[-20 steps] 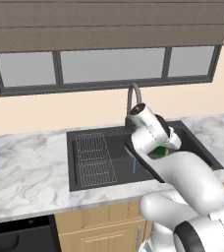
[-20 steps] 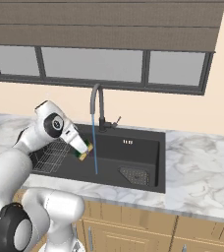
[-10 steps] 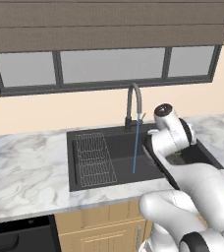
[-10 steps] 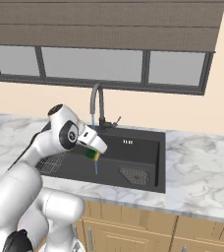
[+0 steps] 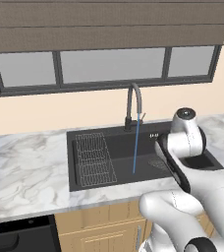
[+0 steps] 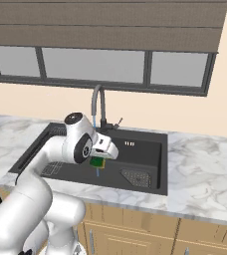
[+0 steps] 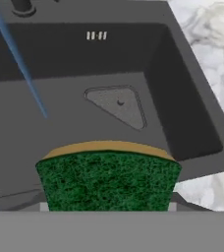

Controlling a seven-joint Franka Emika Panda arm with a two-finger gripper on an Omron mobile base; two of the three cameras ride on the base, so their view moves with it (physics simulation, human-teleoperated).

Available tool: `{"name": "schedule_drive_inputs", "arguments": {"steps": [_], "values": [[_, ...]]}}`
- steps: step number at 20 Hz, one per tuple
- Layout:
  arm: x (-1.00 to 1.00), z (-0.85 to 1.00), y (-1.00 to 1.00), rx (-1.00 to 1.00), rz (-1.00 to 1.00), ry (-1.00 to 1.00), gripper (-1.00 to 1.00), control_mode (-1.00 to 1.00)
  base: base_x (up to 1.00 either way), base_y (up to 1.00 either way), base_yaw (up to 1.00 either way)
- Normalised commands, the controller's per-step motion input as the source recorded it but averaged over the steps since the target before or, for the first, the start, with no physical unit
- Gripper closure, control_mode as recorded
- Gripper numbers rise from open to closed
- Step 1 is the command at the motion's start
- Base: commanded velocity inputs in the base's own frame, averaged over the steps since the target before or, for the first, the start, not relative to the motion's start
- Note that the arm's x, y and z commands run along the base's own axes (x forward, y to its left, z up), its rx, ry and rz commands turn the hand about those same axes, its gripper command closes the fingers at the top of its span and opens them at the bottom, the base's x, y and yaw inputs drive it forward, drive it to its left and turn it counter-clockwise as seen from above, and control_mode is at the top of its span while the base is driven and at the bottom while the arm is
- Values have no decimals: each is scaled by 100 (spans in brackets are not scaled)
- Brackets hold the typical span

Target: Soak the sponge with water for a few seconds and then drop it inside the sink.

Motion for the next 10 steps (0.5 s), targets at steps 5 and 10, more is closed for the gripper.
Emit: {"name": "schedule_drive_inputs", "arguments": {"steps": [5,10], "values": [[0,-2,-2,14,21,16,100,-100,0,0,0],[4,0,-7,6,14,13,100,-100,0,0,0]]}}
